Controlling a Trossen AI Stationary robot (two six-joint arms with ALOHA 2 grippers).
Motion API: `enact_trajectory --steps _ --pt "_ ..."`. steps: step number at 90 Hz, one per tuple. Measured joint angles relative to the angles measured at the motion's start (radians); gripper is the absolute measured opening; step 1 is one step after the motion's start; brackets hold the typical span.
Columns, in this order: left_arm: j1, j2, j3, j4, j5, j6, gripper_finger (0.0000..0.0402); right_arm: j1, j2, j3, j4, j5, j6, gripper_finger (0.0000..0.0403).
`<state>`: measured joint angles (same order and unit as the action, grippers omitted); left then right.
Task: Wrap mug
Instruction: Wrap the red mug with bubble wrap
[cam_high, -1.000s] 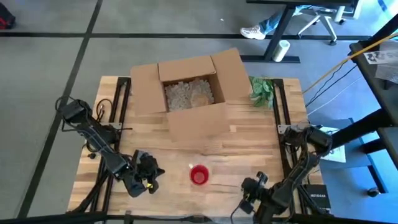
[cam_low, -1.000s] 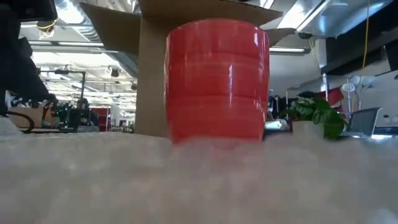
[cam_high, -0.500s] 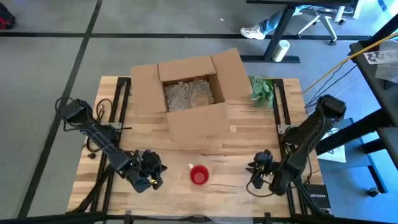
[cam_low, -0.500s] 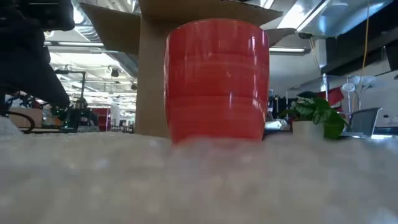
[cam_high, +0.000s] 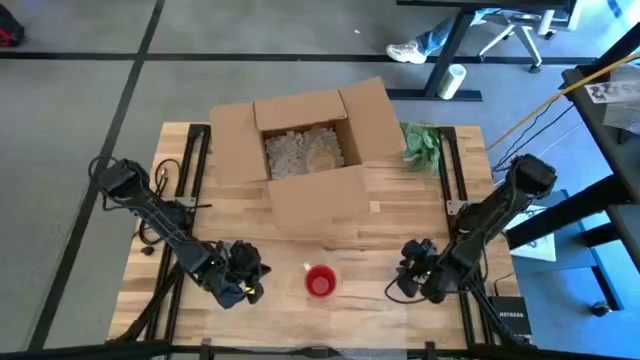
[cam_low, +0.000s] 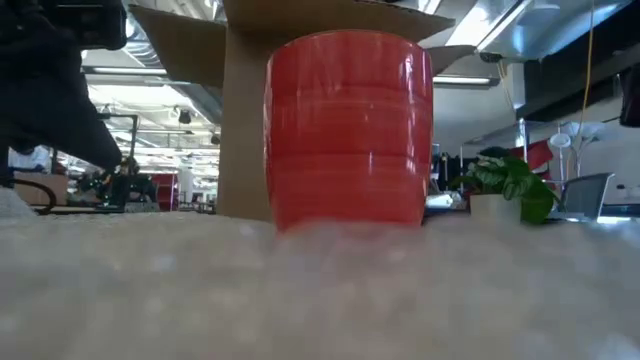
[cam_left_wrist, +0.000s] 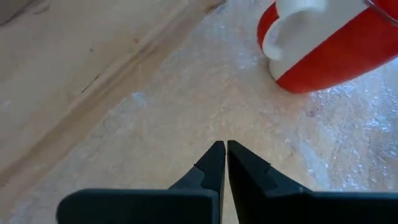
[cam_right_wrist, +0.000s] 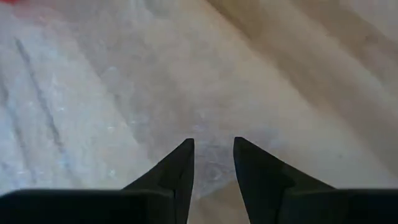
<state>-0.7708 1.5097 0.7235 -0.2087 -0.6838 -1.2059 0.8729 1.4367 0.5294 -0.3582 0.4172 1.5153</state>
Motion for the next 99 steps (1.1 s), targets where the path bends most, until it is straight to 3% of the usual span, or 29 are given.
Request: enact_trajectory --steps 12,27,65,84,99 --pt "-0.001 0.000 0.000 0.018 0.000 0.017 0.0000 -0.039 0.063 0.004 0.132 0.017 -0.049 0.0091" --pt "-0.004 0.000 0.000 0.017 0.000 0.022 0.0000 -0.082 0.090 0.037 0.236 0.037 -0.210 0.0011" --pt "-0.023 0.000 0.000 0.017 -0.001 0.029 0.0000 -0.253 0.089 0.314 0.264 0.058 -0.657 0.0000" --pt "-0.037 0.000 0.000 0.018 -0.005 0.028 0.0000 -0.314 0.091 0.426 0.263 0.005 -0.808 0.0000" --pt "-0.047 0.000 0.000 0.018 -0.008 0.028 0.0000 -0.358 0.177 0.519 0.292 -0.101 -0.898 0.0000"
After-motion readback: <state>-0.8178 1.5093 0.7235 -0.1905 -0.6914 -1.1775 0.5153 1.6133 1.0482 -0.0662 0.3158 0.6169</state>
